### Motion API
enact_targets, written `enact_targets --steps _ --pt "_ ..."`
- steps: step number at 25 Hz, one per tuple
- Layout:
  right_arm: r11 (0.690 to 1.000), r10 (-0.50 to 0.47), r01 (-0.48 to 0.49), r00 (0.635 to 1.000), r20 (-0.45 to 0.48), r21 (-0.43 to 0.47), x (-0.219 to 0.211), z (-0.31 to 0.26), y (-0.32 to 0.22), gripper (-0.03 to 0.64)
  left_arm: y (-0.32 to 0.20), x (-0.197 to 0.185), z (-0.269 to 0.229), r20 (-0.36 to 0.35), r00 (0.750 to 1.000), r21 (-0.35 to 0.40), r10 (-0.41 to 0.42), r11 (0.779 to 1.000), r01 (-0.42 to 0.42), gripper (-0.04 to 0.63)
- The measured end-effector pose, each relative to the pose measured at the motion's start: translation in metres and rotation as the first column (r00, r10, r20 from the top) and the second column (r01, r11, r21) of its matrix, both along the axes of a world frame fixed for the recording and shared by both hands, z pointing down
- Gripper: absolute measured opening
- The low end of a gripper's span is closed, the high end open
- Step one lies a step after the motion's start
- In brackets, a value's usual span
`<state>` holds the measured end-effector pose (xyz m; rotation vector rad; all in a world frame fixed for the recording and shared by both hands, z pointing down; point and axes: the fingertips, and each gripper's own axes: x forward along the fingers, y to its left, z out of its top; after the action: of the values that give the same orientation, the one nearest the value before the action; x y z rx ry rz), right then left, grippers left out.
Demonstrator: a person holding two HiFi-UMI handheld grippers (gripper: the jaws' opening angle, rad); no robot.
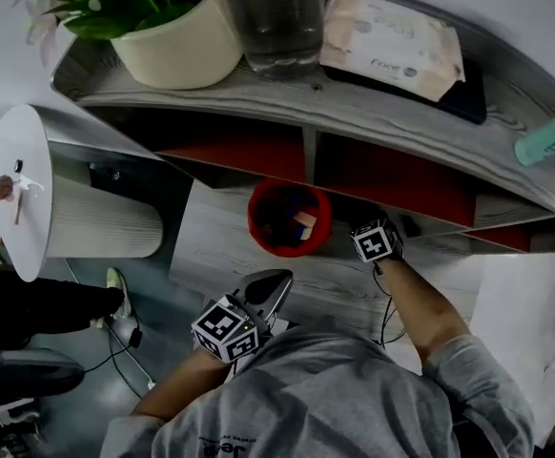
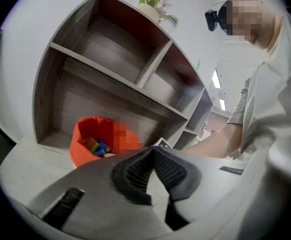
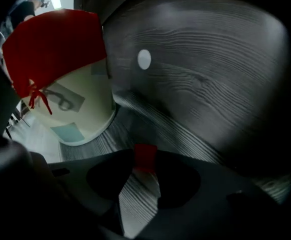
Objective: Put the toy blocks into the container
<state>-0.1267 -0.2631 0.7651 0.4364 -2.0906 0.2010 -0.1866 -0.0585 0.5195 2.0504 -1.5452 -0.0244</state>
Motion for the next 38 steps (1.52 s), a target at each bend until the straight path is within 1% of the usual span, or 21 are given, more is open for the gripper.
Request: enact_targets --steps 3,5,8,11,14,16,18,22,25,28,31,32,33,34,35,38 --pt "0.998 -0.057 0.057 0.998 0.04 -0.013 0.003 -0.019 0.008 0.156 0.0 0.017 0.001 -0.003 0.999 -0.003 -0.036 0.999 0.036 0.012" --pt "0.994 -0.106 0.107 0.991 0.085 -0.012 0.007 -0.047 0.019 0.156 -0.001 0.029 -0.002 -0.003 0.998 0.009 -0.059 0.998 0.059 0.012" --pt "0.983 -0.176 0.181 0.969 0.173 -0.015 0.015 -0.099 0.043 0.156 -0.002 0.042 -0.012 0.009 0.995 0.032 -0.097 0.995 0.097 0.012" --pt "0.966 -0.246 0.257 0.931 0.271 -0.008 0.013 -0.162 0.067 0.156 -0.005 0.052 -0.031 0.015 0.991 0.074 -0.136 0.988 0.135 0.012" --pt "0.938 -0.339 0.344 0.879 0.335 0.046 -0.004 -0.22 0.082 0.156 -0.008 0.056 -0.048 0.028 0.984 0.115 -0.174 0.979 0.17 0.012" --pt "0.915 -0.396 0.394 0.847 0.354 0.083 -0.02 -0.248 0.09 0.156 -0.008 0.053 -0.059 0.04 0.978 0.138 -0.203 0.971 0.196 0.012" --pt "0.892 -0.448 0.436 0.823 0.348 0.117 -0.038 -0.266 0.096 0.156 -0.007 0.044 -0.069 0.05 0.97 0.158 -0.239 0.961 0.228 0.012" --pt "0.854 -0.519 0.498 0.798 0.308 0.151 -0.07 -0.272 0.108 0.156 0.002 0.02 -0.087 0.069 0.951 0.193 -0.301 0.939 0.284 0.012" --pt "0.836 -0.548 0.526 0.784 0.291 0.157 -0.09 -0.27 0.117 0.156 0.014 -0.001 -0.095 0.078 0.936 0.205 -0.343 0.924 0.322 0.012" --pt "0.831 -0.556 0.532 0.782 0.281 0.162 -0.106 -0.266 0.12 0.156 0.026 -0.019 -0.098 0.077 0.924 0.209 -0.374 0.913 0.352 0.012" --pt "0.837 -0.547 0.523 0.787 0.286 0.163 -0.117 -0.264 0.12 0.158 0.032 -0.028 -0.099 0.075 0.921 0.209 -0.382 0.909 0.36 0.012" --pt "0.84 -0.542 0.521 0.786 0.297 0.154 -0.12 -0.263 0.122 0.176 0.034 -0.03 -0.099 0.075 0.921 0.209 -0.383 0.909 0.361 0.012" --pt "0.842 -0.537 0.521 0.784 0.312 0.14 -0.122 -0.263 0.124 0.222 0.036 -0.031 -0.099 0.073 0.921 0.209 -0.383 0.909 0.361 0.012" --pt "0.843 -0.533 0.522 0.782 0.324 0.127 -0.124 -0.262 0.127 0.31 0.037 -0.032 -0.098 0.072 0.921 0.209 -0.382 0.909 0.36 0.012" --pt "0.843 -0.532 0.524 0.779 0.33 0.121 -0.124 -0.262 0.129 0.348 0.039 -0.033 -0.097 0.071 0.922 0.208 -0.381 0.909 0.36 0.012" --pt "0.834 -0.547 0.536 0.771 0.325 0.133 -0.122 -0.263 0.134 0.348 0.042 -0.035 -0.096 0.067 0.924 0.207 -0.377 0.911 0.357 0.012"
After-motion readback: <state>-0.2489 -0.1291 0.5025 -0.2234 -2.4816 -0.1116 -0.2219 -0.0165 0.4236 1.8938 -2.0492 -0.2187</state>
